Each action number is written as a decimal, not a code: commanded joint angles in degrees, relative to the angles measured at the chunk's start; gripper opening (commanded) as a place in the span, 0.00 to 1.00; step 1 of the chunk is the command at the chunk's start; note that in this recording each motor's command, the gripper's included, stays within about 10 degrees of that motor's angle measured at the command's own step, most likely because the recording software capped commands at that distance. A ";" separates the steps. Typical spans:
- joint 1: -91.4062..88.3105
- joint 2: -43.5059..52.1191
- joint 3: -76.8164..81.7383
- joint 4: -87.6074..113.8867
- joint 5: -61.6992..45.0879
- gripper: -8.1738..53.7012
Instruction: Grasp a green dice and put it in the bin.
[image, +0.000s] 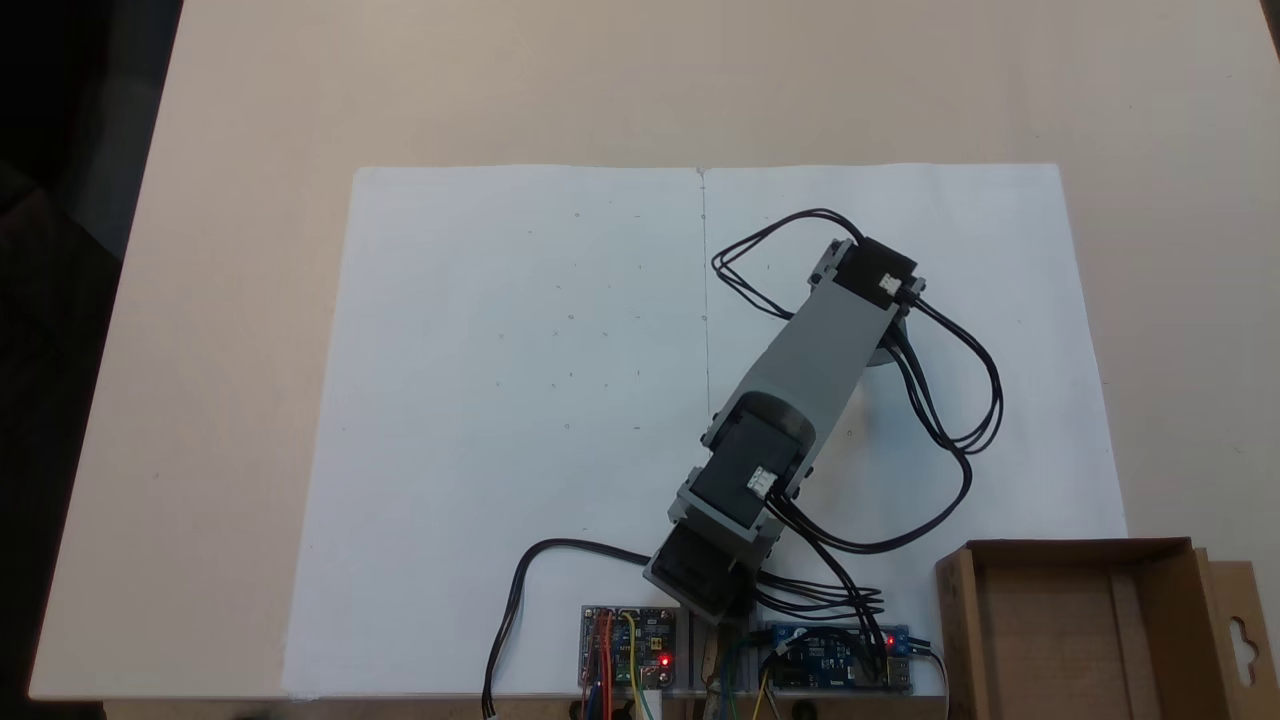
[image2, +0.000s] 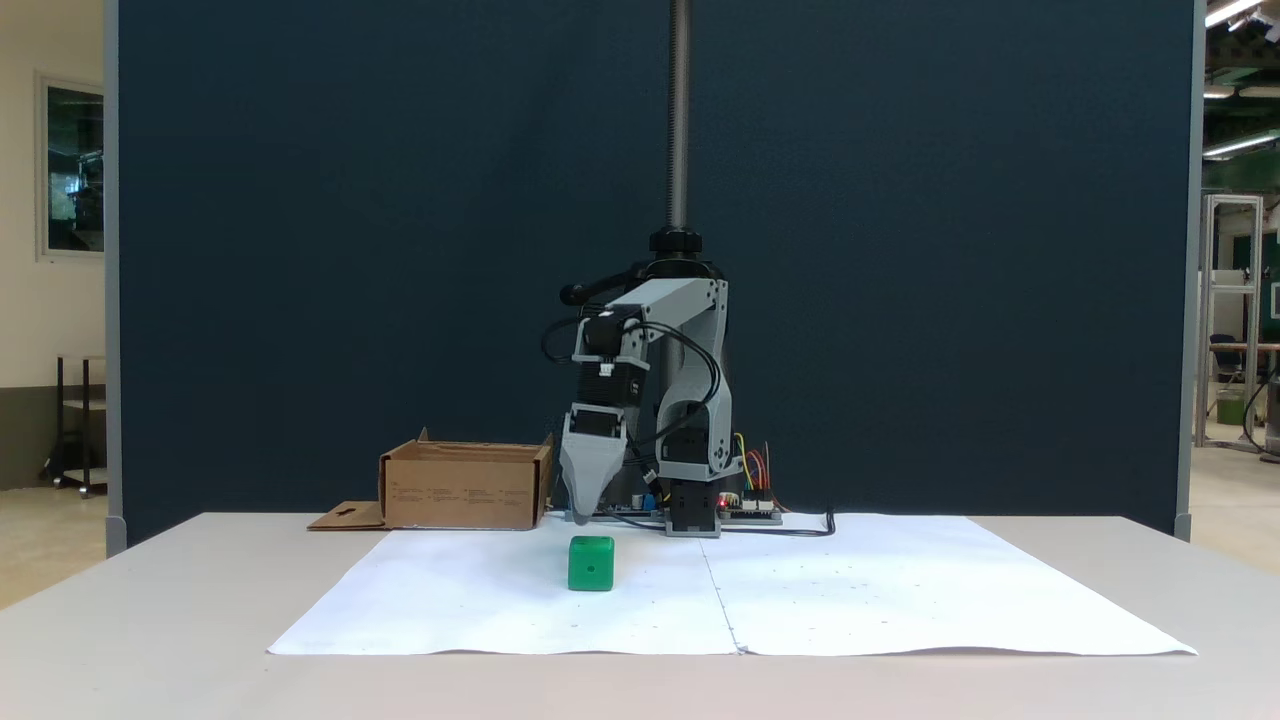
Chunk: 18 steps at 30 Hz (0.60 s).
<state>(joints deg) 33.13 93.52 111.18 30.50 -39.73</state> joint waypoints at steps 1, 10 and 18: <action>-0.53 -0.18 -2.99 -2.29 -2.81 0.83; -4.22 0.88 -2.99 2.29 8.09 0.83; -4.22 0.00 -2.46 2.90 15.73 0.83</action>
<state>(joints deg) 27.95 92.55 111.18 31.38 -30.41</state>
